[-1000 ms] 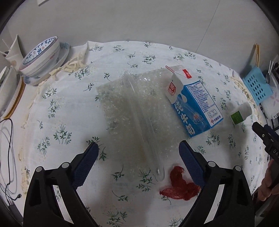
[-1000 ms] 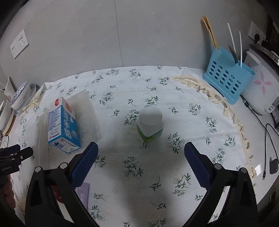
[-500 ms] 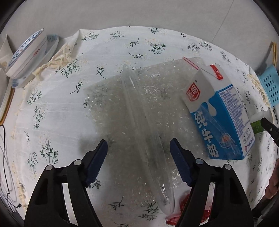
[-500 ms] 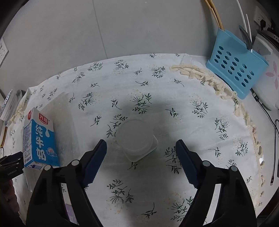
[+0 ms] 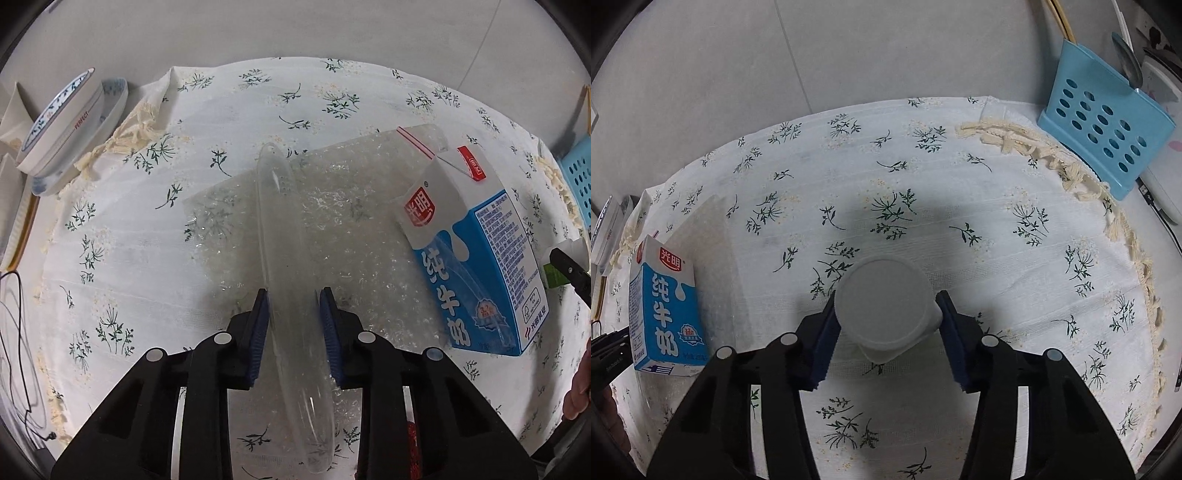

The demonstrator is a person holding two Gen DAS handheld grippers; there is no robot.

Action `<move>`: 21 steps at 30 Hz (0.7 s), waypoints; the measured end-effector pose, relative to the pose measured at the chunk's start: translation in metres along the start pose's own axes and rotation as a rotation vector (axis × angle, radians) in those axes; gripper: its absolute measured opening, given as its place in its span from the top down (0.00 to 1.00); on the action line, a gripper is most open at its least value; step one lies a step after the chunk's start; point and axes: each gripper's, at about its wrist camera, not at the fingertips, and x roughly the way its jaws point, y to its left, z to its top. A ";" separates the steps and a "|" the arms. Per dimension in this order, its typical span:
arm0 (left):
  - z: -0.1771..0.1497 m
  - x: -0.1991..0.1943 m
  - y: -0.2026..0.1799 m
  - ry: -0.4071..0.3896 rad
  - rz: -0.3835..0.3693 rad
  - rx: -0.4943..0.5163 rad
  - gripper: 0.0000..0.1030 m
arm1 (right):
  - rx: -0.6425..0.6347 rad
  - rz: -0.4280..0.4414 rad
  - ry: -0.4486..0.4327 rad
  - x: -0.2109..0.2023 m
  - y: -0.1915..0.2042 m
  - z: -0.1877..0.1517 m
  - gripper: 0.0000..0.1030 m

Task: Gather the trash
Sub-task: 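Grasp the clear plastic tube with the left tool while the right tool grasps the white jar, then lift the clear tube and white jar and carry both over the black bin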

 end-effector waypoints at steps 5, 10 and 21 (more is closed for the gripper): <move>-0.004 -0.006 0.002 -0.004 -0.018 -0.003 0.75 | -0.003 -0.004 -0.010 -0.005 0.000 -0.001 0.53; -0.009 -0.017 0.000 -0.024 -0.031 0.005 0.76 | -0.012 -0.003 -0.027 -0.015 0.002 -0.002 0.53; -0.023 -0.052 -0.004 -0.073 -0.070 -0.004 0.76 | -0.035 0.010 -0.071 -0.048 0.007 -0.012 0.53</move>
